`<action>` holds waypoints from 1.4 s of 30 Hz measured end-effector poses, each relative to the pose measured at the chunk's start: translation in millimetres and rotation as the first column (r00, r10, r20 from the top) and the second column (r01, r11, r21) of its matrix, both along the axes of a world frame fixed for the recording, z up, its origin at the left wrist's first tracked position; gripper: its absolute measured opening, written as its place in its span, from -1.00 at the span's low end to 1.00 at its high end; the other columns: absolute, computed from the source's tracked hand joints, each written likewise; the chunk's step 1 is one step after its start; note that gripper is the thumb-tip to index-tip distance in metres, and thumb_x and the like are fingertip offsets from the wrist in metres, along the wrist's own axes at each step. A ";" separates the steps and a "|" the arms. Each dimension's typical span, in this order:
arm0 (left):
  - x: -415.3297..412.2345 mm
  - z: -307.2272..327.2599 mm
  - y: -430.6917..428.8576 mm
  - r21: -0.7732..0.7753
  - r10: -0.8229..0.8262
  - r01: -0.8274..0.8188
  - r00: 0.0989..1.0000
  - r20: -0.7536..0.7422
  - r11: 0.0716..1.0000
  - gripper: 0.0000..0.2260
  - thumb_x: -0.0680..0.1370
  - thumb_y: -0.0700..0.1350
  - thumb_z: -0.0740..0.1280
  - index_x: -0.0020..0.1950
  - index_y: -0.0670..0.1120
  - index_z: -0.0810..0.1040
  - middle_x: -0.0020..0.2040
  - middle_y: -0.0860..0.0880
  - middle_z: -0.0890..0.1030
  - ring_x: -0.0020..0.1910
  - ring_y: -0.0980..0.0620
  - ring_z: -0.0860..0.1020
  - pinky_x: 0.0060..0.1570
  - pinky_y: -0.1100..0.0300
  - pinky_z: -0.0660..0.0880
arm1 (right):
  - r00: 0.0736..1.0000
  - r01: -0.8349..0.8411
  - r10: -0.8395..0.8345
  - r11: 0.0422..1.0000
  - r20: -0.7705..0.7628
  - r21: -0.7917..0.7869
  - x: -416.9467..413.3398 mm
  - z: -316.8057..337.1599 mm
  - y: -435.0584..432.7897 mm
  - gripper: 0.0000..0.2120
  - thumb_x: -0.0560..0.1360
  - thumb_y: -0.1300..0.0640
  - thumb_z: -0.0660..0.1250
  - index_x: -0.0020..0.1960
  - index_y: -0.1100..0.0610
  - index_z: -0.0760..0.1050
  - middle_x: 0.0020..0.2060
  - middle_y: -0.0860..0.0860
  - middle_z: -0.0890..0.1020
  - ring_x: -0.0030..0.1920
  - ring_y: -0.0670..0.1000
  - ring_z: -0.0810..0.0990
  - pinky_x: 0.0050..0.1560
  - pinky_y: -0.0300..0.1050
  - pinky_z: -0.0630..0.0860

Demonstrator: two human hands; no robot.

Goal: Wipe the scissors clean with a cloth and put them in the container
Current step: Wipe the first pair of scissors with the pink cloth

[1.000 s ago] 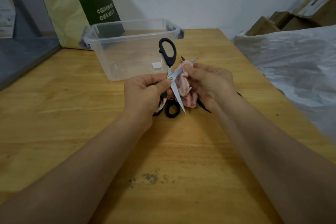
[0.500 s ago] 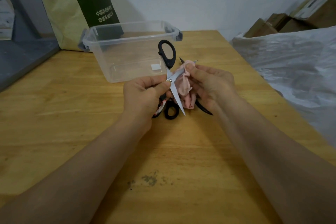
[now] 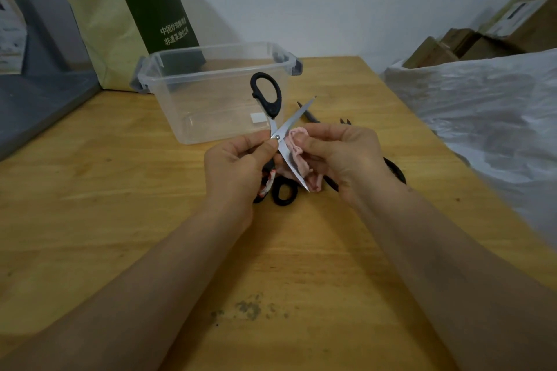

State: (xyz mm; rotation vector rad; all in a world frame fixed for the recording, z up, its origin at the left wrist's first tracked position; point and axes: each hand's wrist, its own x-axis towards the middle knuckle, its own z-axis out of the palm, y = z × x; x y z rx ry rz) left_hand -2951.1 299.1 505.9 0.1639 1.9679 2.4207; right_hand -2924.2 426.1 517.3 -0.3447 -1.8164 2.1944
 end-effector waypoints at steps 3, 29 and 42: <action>1.1 0.2 -0.1 0.003 -0.002 0.003 1.000 -0.018 1.000 -0.92 0.48 -0.30 0.38 -0.07 -0.21 0.65 -0.24 -0.16 0.67 -0.26 -0.07 0.64 -0.24 0.16 0.59 | 0.996 0.071 -0.061 0.987 -0.072 0.145 -1.6 -2.0 -6.1 -0.80 0.34 0.19 0.54 -0.11 0.19 0.58 -0.30 0.15 0.68 -0.21 0.39 0.63 -0.28 0.17 0.60; 5.1 3.4 0.7 -0.027 -0.056 0.055 0.998 -0.021 0.998 -0.92 0.50 -0.32 0.34 -0.06 -0.26 0.64 -0.48 -0.06 0.55 -0.54 0.08 0.45 -0.59 0.35 0.33 | 0.988 0.143 -0.153 0.945 -0.009 -0.294 -6.3 6.4 -1.3 -0.83 0.33 0.35 0.48 -0.14 0.28 0.51 -0.32 0.17 0.67 -0.32 0.09 0.68 -0.30 -0.04 0.65; 4.6 3.7 -1.4 -0.037 0.000 0.000 1.000 -0.005 0.999 -0.93 0.50 -0.28 0.37 -0.08 -0.22 0.66 -0.40 -0.15 0.56 -0.46 -0.04 0.42 -0.61 0.30 0.24 | 0.928 0.364 -0.373 0.907 -0.004 -0.211 -13.6 6.7 36.8 -0.88 0.44 0.24 0.44 -0.02 0.20 0.59 -0.12 0.13 0.69 -0.13 0.06 0.69 -0.11 -0.02 0.65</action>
